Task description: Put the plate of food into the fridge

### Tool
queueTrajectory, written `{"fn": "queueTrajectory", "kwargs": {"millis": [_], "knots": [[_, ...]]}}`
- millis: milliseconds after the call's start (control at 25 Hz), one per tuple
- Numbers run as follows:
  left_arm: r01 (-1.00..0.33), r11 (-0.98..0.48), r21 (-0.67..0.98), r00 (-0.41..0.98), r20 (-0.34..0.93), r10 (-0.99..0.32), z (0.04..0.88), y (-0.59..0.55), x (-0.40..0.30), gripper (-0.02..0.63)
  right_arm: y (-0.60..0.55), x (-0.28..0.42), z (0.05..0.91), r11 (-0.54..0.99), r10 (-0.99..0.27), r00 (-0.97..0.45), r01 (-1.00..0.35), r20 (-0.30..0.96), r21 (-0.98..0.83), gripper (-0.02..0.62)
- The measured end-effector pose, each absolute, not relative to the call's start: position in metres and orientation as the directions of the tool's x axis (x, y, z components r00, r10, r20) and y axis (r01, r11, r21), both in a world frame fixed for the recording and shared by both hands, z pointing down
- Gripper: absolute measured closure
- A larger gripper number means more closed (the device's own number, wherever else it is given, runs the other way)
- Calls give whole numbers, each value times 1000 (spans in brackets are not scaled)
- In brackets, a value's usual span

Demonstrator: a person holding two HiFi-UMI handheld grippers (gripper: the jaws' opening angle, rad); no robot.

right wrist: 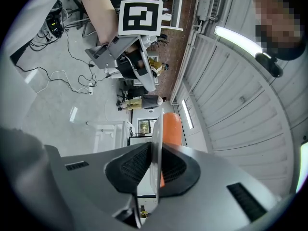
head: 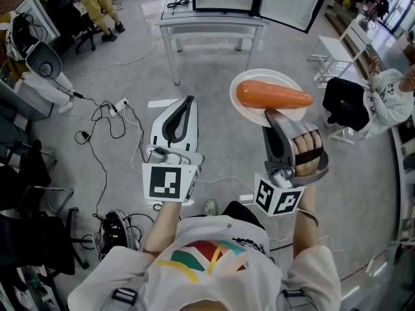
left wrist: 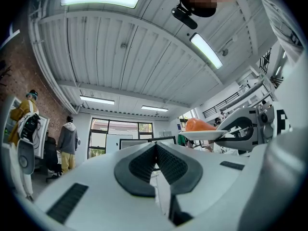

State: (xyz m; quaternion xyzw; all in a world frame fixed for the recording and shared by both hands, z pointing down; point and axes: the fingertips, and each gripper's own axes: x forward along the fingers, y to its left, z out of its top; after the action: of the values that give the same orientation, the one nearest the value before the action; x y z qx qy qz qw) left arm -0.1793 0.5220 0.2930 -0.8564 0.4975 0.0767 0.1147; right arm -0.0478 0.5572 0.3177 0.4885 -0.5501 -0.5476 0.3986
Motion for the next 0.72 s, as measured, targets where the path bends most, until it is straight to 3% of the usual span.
{"fn": "queueTrajectory", "kwargs": {"millis": [720], "knots": [[-873,-469,-136,488,-233,-841,303,411,-151,600,443,-24,341,-34,-971,-233,-115,-60,993,555]]}}
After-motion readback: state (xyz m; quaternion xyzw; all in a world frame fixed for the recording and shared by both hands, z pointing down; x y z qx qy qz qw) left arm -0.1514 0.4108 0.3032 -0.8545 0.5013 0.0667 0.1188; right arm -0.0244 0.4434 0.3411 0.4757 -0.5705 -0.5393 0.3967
